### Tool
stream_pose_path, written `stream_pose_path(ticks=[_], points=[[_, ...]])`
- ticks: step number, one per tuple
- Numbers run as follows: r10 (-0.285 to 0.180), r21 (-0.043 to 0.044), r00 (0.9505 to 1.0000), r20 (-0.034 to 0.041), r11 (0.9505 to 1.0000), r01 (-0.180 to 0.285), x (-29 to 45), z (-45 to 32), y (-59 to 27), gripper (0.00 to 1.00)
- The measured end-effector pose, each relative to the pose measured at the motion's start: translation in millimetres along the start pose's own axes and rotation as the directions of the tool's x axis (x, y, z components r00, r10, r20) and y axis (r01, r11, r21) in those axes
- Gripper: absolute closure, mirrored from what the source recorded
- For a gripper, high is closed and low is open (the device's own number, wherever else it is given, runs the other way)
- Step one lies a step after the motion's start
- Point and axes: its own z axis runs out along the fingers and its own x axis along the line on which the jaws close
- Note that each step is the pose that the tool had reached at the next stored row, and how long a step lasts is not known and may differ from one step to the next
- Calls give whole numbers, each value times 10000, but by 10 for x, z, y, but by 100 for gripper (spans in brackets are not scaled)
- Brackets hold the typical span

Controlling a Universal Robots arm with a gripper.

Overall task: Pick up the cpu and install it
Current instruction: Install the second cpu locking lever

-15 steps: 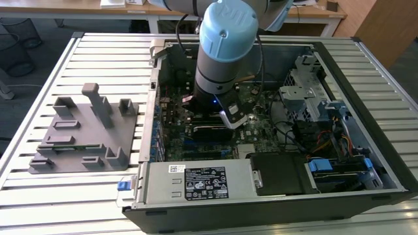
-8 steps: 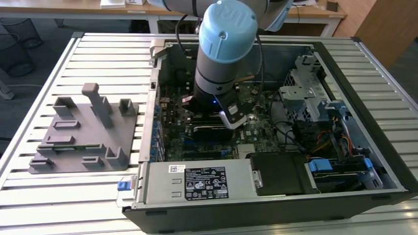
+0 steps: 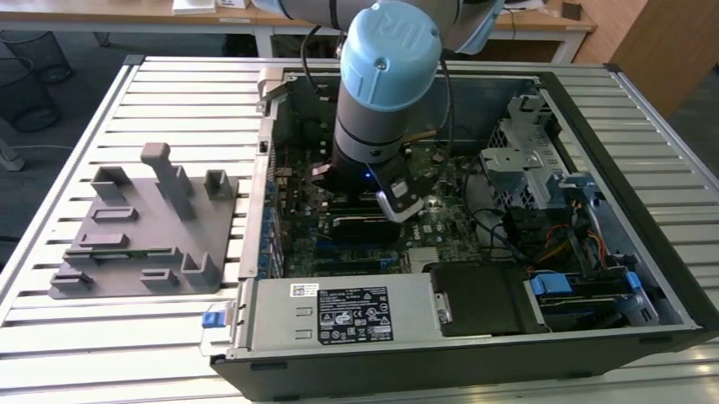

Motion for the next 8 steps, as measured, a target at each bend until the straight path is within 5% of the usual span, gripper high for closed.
stream_pose_path(ticks=[8], points=[[-2,-4,10000,2,10000,2,15,19,26,89]])
